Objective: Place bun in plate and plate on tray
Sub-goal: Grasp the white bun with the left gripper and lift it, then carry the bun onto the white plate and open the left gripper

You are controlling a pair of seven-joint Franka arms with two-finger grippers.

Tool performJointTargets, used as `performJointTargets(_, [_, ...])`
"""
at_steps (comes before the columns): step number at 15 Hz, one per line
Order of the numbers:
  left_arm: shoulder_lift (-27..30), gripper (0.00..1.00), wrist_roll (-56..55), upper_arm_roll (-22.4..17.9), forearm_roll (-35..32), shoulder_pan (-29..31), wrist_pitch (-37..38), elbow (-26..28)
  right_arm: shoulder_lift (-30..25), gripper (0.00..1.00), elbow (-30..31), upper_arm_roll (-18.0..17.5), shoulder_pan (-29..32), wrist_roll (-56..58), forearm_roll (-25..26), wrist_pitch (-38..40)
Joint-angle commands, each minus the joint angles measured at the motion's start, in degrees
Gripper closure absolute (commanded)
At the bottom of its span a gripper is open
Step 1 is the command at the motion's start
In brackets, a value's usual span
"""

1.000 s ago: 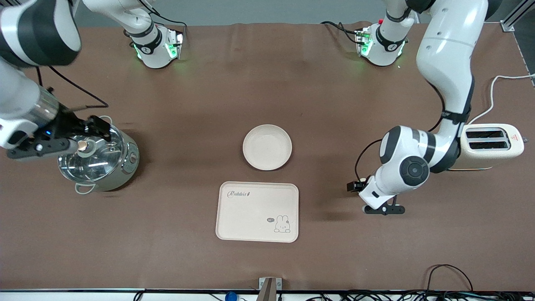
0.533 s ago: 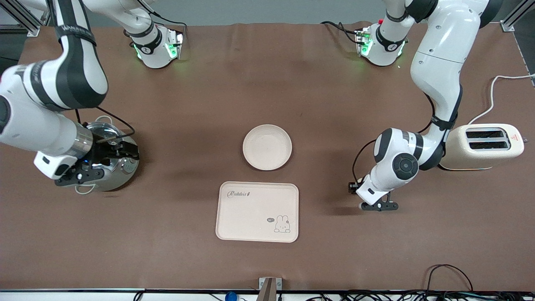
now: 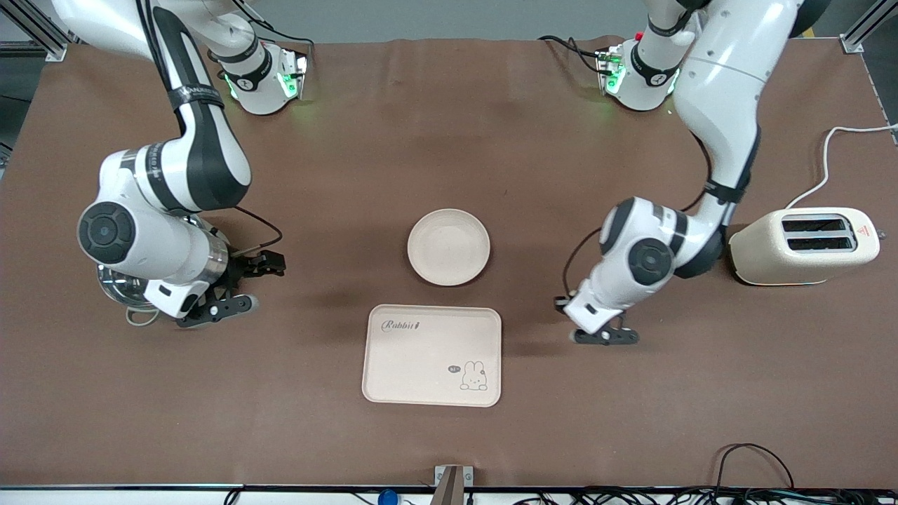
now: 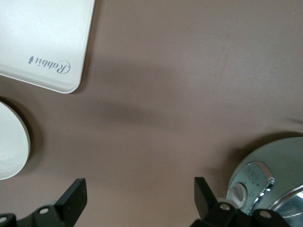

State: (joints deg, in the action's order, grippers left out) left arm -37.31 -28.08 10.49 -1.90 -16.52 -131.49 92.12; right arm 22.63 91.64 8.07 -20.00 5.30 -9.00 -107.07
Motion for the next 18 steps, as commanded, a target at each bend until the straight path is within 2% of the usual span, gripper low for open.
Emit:
performJointTargets(1, [-2.8,1.0,-13.5,-0.6,0.9,-9.0,3.0,-6.1,0.1,0.0,-0.2,0.4,-0.9,0.2,-0.9,0.0])
performJointTargets(3, [-6.7,0.99,-22.5,-0.6,1.8,-14.1,2.3,-9.7,0.7,0.0,-0.3,0.4,-1.4,0.2,-0.9,0.0])
performJointTargets(4, [-8.5,0.94,-25.5,-0.6,1.9,-16.1,1.2,-11.1,1.2,0.0,-0.3,0.4,-2.1,0.0,-1.2,-0.1])
performJointTargets(5, [-9.3,0.67,-27.2,-0.6,1.9,-17.5,-0.8,-11.3,1.7,0.0,-0.3,0.4,-2.6,0.0,-1.4,-0.7])
performJointTargets(6, [-10.0,0.06,-27.8,-0.6,1.6,-17.9,-3.1,-11.0,1.9,0.0,-0.2,0.4,-2.7,0.1,-1.4,-2.3])
performJointTargets(7, [-10.2,0.0,-27.9,-0.6,1.8,-18.8,-4.5,-10.8,2.5,0.0,-0.2,0.4,-3.0,0.1,-1.4,-3.1])
performJointTargets(13, [-9.4,0.0,-31.4,-0.7,1.1,-19.3,-3.9,-10.9,3.8,0.0,-0.1,0.4,-4.3,0.0,-1.8,-3.8])
performJointTargets(16, [-4.3,0.0,-21.8,-1.9,-3.2,-15.5,8.7,-11.2,4.1,0.0,-0.1,0.3,-5.6,-0.3,-2.5,-3.8])
performJointTargets(18, [0.3,0.0,-14.0,-1.9,-4.3,-10.1,12.2,-10.8,5.5,0.0,0.0,0.0,-6.4,0.2,-7.3,-3.8])
